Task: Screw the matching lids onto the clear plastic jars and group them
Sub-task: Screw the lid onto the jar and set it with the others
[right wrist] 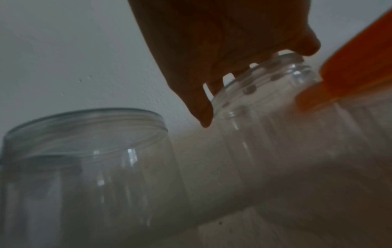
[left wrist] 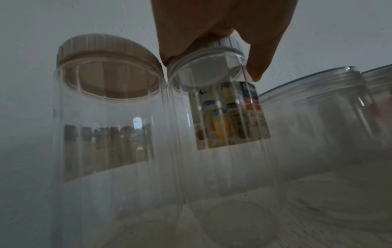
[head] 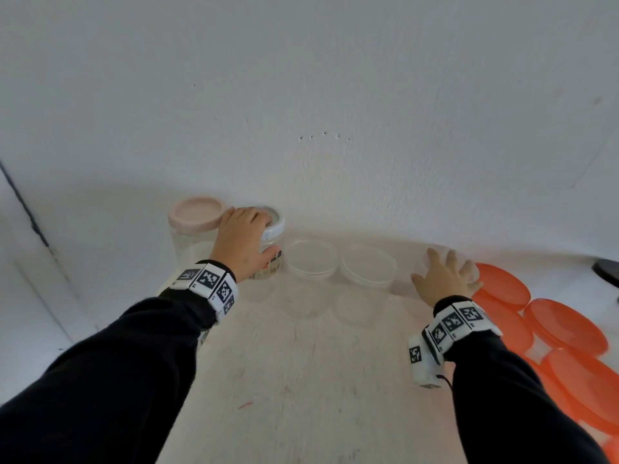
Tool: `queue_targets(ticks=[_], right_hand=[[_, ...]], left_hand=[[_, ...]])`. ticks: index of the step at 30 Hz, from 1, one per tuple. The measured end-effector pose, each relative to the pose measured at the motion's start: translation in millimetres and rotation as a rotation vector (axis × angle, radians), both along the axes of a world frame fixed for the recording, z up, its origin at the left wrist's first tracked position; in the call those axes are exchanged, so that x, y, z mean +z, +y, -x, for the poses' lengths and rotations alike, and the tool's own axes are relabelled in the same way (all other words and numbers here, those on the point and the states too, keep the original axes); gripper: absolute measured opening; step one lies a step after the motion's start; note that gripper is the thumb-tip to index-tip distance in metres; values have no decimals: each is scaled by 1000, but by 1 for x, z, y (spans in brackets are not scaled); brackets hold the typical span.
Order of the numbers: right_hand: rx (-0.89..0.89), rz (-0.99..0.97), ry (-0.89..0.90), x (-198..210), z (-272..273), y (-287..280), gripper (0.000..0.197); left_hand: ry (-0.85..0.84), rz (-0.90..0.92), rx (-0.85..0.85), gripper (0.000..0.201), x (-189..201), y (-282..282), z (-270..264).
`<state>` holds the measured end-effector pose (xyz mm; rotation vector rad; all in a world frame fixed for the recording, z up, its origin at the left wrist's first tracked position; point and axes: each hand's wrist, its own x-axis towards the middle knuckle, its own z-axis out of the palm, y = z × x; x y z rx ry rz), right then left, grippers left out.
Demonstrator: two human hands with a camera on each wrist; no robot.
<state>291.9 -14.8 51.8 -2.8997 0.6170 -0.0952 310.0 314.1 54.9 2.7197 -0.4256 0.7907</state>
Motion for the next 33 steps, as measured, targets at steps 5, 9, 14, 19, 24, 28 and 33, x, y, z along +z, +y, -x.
queue_targets(ticks=[5, 9, 14, 19, 24, 28, 33], right_hand=[[72, 38, -77, 4, 18, 3, 54], [145, 68, -95, 5, 51, 17, 56], [271, 140, -123, 1, 106, 36, 57], [430, 167, -104, -1, 147, 42, 62], [608, -284, -196, 10, 175, 15, 51], [485, -250, -324, 8, 187, -21, 41], [266, -58, -110, -7, 197, -57, 57]], left_hand=[[26, -21, 7, 50, 2, -1, -1], [44, -54, 16, 51, 7, -1, 2], [76, -112, 38, 54, 12, -1, 9], [150, -76, 24, 60, 22, -1, 18], [-33, 147, -73, 64, 44, -18, 37], [10, 183, -298, 49, 46, -58, 62], [281, 38, -617, 63, 26, -117, 100]])
